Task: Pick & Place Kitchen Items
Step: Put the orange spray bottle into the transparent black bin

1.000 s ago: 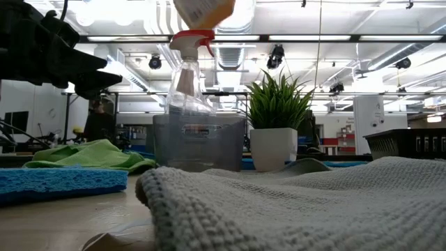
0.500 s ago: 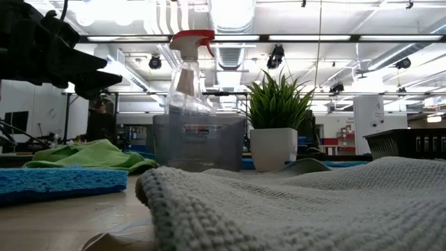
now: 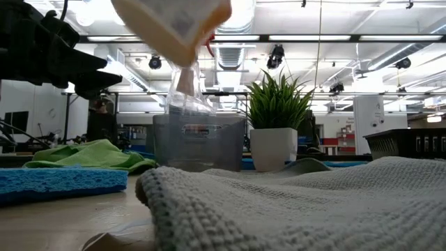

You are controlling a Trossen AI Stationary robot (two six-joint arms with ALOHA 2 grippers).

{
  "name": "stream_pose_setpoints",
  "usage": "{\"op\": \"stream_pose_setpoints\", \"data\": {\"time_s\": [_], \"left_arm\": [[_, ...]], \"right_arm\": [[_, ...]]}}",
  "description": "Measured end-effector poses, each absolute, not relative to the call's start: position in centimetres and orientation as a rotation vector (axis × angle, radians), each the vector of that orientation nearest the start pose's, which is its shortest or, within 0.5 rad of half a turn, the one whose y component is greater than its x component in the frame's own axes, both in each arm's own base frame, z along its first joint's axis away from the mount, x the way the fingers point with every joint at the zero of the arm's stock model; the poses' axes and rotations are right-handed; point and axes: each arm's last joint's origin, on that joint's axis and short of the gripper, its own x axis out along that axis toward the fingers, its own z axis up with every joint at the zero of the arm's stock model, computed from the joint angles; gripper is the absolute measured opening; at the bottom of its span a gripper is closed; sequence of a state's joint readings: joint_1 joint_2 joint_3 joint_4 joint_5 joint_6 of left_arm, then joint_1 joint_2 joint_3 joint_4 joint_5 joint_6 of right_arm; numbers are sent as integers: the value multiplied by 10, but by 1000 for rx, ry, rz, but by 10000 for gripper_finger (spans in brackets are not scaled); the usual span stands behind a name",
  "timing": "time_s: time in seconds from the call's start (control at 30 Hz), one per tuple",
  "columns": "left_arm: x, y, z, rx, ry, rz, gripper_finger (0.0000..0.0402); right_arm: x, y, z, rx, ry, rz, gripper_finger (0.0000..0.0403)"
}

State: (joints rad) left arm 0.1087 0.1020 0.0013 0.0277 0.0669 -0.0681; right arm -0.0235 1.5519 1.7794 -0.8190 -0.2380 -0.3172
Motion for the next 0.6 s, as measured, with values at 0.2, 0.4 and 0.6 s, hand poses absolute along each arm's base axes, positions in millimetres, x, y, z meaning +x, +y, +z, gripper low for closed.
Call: {"op": "stream_pose_setpoints", "data": {"time_s": [0.2, 0.4, 0.6], "left_arm": [[103, 9, 158, -74, 71, 44, 308], [103, 9, 158, -75, 72, 44, 308], [103, 9, 158, -75, 72, 44, 308]], "right_arm": [[333, -3, 408, -265, 660, 257, 126], [344, -2, 390, -320, 754, 222, 126], [352, -4, 376, -388, 840, 179, 126]]}}
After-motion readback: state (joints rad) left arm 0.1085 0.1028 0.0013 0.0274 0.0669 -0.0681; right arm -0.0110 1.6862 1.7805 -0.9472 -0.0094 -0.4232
